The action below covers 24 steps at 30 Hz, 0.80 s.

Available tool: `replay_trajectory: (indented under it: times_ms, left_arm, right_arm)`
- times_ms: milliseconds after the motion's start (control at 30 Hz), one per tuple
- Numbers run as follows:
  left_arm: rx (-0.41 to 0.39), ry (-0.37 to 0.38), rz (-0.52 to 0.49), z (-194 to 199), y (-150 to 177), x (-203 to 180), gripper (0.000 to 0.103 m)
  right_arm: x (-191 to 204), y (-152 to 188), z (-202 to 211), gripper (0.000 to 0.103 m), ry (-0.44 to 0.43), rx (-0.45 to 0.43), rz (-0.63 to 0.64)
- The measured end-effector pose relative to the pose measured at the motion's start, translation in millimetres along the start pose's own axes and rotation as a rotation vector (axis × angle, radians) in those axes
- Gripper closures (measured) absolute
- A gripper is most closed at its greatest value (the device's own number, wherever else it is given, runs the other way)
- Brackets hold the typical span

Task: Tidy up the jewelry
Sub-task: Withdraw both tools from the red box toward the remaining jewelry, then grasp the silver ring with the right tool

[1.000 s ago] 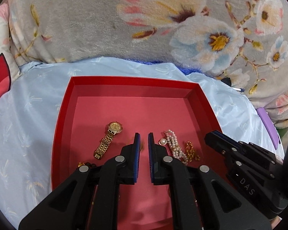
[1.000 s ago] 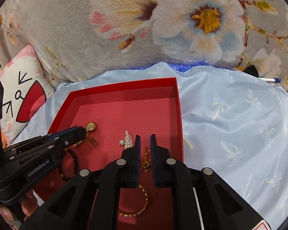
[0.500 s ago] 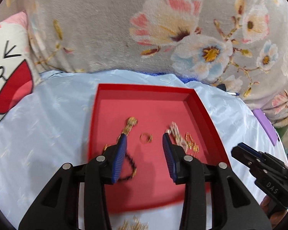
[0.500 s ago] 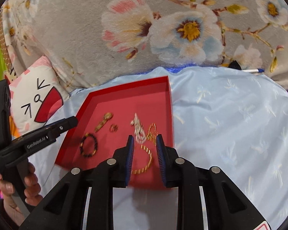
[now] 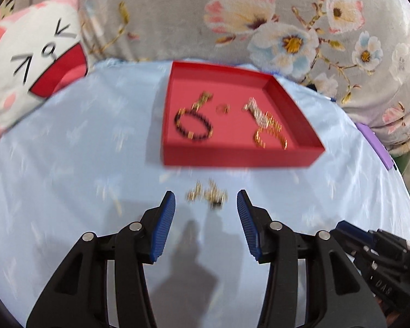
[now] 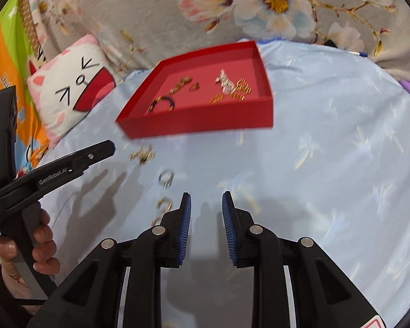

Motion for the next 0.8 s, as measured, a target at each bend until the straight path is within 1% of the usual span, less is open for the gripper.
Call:
replay_trajectory:
  times_ms: [200, 333, 467, 600, 800]
  left_arm:
    - [0.056, -0.017, 0.030, 6.9, 34.6, 7.9, 0.058]
    - [0.064, -0.030, 0.039, 12.9, 43.4, 14.4, 0.058]
    - [0.067, -0.043, 0.049, 14.2, 44.1, 21.1, 0.058]
    - [0.065, -0.054, 0.042, 7.8, 37.8, 25.5, 0.058]
    - [0.050, -0.059, 0.060, 2.0, 27.4, 33.9, 0.058]
  right_arm:
    - [19.0, 30.3, 3.8, 0.079, -0.031, 0.048, 0.000]
    - [32.7, 33.6, 0.9, 0.079, -0.038, 0.046, 0.025]
    - [36.6, 28.8, -6.7, 0.079, -0.044, 0.041, 0.020]
    - [39.2, 18.2, -20.9, 0.079, -0.037, 0.038, 0.034]
    - [42.3, 2.2, -52.3, 0.079, -0.026, 0.052, 0.063]
Point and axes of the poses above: each gripper's, at about its wrist camera, not at the fingertips, and z roughly against the way its jaws point, x to its left, y to its underside, the point moved 1 cm from there along -z, roughly the way its jaws point, and after that the axes turned 12 degrees about -x, right-handed, at the moved point
